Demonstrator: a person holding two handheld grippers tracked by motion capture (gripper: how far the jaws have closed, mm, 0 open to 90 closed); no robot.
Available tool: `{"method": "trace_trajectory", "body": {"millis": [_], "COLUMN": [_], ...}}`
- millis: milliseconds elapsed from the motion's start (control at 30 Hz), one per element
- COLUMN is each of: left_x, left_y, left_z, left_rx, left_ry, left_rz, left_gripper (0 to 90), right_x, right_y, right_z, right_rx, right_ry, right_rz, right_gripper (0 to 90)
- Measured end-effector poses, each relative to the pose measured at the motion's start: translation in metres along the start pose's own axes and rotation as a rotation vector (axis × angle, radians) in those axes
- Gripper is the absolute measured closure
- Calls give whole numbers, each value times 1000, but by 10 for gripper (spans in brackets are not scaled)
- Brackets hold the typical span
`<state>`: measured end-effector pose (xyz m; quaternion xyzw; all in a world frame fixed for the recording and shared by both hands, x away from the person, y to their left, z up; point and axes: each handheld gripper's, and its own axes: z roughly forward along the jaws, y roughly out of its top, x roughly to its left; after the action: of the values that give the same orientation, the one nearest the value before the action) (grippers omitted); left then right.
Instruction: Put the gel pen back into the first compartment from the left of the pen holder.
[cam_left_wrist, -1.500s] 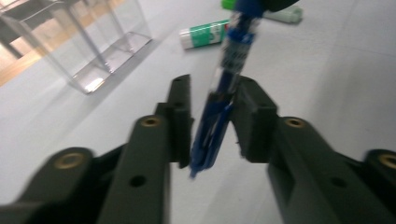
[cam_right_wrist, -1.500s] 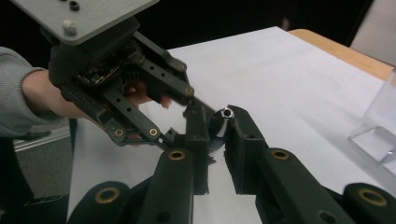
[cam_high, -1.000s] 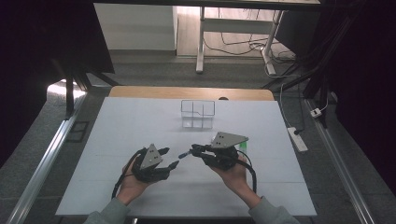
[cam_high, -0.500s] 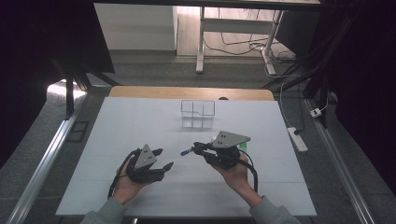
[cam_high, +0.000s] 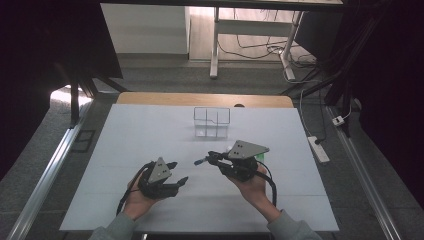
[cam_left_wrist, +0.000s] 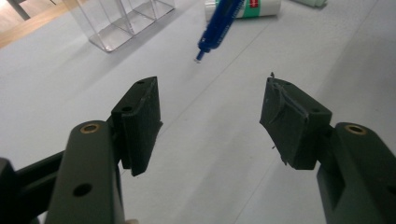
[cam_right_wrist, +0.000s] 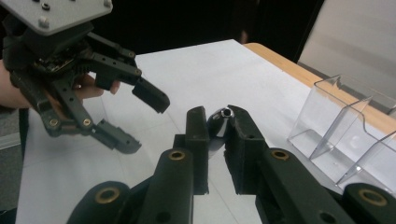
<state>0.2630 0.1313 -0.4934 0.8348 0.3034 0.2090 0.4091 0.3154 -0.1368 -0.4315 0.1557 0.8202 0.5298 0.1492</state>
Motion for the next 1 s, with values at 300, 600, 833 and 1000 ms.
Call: {"method": "trace_trajectory", "body": {"millis": [300, 600, 833, 1000], "left_x": [0, -4, -4, -6], "left_y": [-1, 0, -1, 0], "left_z": [1, 4, 6, 6], "left_rx": [0, 21, 35, 28], "left_ry": [4, 6, 7, 0], "left_rz": [-1, 22, 27, 32], "left_gripper": [375, 373, 362, 363], "right_x": [-3, -6, -6, -5], "right_y": [2, 5, 5, 6], "right_z": [-4, -9, -9, -9], "right_rx": [-13, -30, -29, -33], "right_ry": [-22, -33, -38, -39], "right_rz": [-4, -4, -13, -18], "right_gripper": [789, 789, 789, 789]}}
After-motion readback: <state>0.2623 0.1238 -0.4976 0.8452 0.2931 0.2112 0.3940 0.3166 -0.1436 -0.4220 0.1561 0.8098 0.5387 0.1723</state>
